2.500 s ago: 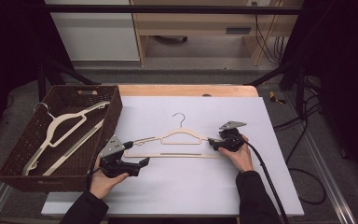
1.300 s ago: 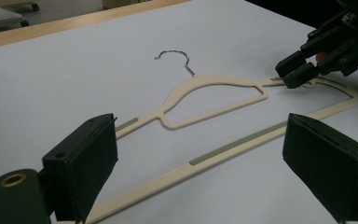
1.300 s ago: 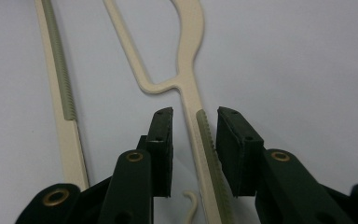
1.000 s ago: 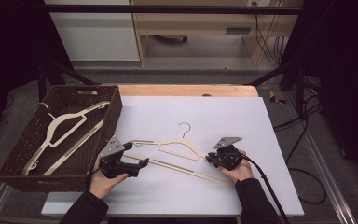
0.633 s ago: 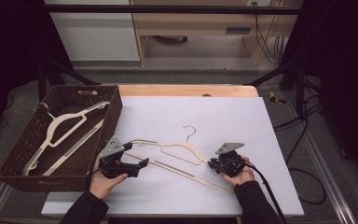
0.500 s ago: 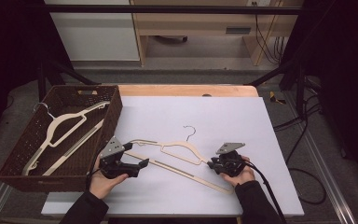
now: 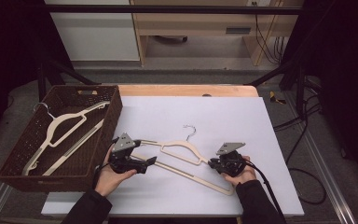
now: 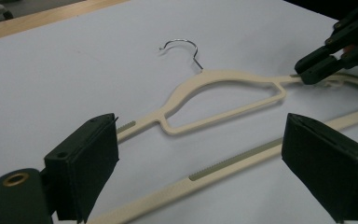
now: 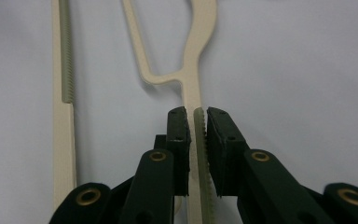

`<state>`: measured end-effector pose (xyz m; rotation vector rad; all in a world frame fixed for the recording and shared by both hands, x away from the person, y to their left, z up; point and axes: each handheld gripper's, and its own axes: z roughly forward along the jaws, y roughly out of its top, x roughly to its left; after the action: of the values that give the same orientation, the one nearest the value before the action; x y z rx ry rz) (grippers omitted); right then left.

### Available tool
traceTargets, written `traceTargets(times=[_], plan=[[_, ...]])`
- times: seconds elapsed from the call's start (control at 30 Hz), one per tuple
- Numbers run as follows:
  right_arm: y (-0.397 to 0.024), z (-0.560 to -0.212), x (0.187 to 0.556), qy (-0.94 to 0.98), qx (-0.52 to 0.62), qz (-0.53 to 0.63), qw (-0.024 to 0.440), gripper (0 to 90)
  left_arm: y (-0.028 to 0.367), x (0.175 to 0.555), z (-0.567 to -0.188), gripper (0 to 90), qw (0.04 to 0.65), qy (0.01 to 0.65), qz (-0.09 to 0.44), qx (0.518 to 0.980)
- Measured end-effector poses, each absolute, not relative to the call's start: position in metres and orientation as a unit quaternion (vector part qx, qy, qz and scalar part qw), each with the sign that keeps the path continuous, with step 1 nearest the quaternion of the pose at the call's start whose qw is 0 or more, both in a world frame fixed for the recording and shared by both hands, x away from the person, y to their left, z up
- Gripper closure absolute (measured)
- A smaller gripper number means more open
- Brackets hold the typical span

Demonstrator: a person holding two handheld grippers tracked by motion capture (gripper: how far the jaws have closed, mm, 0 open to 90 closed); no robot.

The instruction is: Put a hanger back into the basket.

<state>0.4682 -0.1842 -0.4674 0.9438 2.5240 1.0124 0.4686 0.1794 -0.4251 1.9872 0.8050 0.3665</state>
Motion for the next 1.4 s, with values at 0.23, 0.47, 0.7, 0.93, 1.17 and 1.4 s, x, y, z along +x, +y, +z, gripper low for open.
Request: traceTargets(times=[0.23, 0.47, 0.7, 0.93, 1.17, 1.4], plan=[[-0.183, -0.447, 0.461, 0.862, 0.317, 0.367, 0.146, 80.0, 0.154, 0.494, -0.426, 13.1, 0.453, 0.329, 0.143, 0.816], [-0.182, -0.442, 0.459, 0.865, 0.309, 0.367, 0.147, 80.0, 0.125, 0.518, -0.438, 17.4, 0.414, 0.318, 0.134, 0.842], [-0.182, -0.438, 0.457, 0.866, 0.302, 0.37, 0.149, 80.0, 0.109, 0.539, -0.449, 23.2, 0.39, 0.316, 0.133, 0.855], [-0.182, -0.435, 0.455, 0.865, 0.301, 0.372, 0.151, 80.0, 0.1, 0.553, -0.455, 32.7, 0.358, 0.301, 0.125, 0.875], [-0.182, -0.434, 0.454, 0.865, 0.298, 0.374, 0.152, 80.0, 0.094, 0.561, -0.466, 42.6, 0.333, 0.289, 0.111, 0.89], [-0.182, -0.434, 0.454, 0.863, 0.298, 0.379, 0.151, 80.0, 0.094, 0.563, -0.467, 61.3, 0.328, 0.288, 0.111, 0.893]])
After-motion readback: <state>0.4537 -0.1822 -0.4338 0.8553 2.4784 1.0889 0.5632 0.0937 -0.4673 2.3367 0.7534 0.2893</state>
